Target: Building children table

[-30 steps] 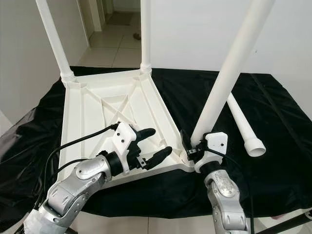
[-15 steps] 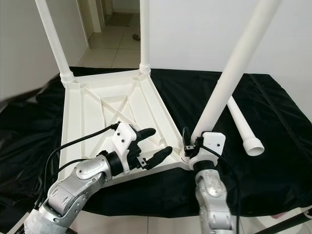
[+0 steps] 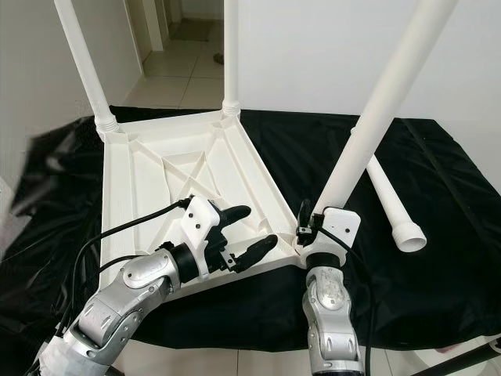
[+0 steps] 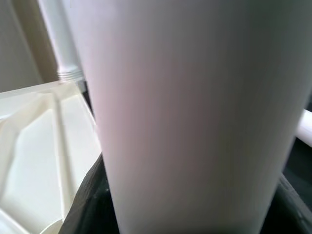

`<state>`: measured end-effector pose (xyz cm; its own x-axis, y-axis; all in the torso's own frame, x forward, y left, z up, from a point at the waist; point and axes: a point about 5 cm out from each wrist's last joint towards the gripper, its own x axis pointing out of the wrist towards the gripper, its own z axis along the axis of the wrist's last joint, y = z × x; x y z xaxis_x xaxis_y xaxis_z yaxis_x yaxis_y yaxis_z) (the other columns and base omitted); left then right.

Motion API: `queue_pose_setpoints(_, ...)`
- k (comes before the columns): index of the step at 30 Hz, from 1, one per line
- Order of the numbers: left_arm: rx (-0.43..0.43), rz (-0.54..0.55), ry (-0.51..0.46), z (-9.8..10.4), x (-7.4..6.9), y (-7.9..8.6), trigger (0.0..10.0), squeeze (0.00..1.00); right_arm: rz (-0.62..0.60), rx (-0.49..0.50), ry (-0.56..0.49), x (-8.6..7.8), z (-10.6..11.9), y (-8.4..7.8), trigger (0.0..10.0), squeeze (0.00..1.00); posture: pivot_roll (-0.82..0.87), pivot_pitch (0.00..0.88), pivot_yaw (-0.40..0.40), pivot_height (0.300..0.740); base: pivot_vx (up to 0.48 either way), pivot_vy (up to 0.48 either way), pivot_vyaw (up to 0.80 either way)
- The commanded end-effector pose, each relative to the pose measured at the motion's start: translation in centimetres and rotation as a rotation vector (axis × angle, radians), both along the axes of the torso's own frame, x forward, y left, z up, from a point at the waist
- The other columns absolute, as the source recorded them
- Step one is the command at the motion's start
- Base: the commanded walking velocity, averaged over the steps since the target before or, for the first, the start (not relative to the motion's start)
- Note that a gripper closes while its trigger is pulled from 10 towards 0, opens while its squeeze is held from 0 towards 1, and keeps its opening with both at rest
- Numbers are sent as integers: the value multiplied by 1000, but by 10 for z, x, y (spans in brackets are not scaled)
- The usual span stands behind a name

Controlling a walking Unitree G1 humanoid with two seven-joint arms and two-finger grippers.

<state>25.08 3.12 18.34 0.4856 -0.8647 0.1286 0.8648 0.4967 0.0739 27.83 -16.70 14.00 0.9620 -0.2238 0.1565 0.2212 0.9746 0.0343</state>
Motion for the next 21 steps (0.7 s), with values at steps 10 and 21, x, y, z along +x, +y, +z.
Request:
queue_pose_setpoints(10,8,-51,-17,1,-2,-4,10000,0,-207,4,246,1,-41,-8,10000,0,18,30,20,740,0,0,0)
queue_pose_setpoints(21,8,-52,-19,1,-2,-5,10000,0,-352,7,185,-4,-34,-23,10000,0,15,23,18,740,0,0,0)
